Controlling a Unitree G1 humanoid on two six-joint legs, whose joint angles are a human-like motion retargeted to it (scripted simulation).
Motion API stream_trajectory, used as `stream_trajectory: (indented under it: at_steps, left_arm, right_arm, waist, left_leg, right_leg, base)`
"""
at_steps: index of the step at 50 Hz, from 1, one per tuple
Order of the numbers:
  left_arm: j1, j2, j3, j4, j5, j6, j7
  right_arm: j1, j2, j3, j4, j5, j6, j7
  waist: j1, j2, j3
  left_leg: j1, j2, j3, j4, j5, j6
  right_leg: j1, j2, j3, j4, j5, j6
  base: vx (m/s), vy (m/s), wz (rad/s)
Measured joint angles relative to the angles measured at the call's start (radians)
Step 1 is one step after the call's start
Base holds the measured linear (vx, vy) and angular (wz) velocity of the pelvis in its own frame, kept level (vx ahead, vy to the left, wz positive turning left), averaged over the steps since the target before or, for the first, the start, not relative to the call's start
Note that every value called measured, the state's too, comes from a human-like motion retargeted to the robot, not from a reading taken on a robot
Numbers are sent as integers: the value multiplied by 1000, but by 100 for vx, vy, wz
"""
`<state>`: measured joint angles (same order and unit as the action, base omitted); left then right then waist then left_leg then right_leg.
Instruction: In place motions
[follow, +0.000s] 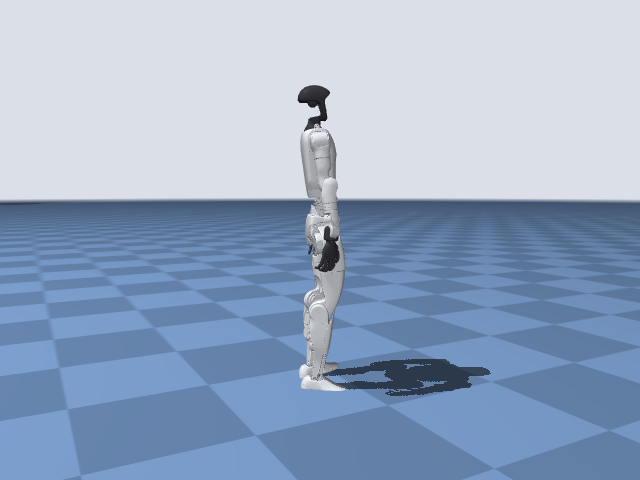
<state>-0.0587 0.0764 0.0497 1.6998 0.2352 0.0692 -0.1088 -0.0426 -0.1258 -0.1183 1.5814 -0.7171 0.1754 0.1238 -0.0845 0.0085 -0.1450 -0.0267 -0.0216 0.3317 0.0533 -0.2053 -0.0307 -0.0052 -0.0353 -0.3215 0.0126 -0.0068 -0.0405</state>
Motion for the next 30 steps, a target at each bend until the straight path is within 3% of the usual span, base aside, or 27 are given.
stream_trajectory:
  at_steps: [15,30]
  left_arm:
    - [-4,1,-4,-35,-5,-1,-9]
    - [-29,8,-10,-74,-6,1,-27]
  right_arm:
    - [15,-6,4,4,5,-9,-16]
    - [51,-30,-22,54,20,5,-46]
  waist:
    - [32,-3,6]
    - [140,-16,17]
  left_leg:
    - [-8,-4,-11,6,0,3]
    - [-82,-56,-191,36,33,18]
  right_leg:
    - [15,-5,-16,-3,-4,2]
    - [83,-44,-208,3,-72,30]
  base:
    - [1,1,5]
    - [9,12,65]
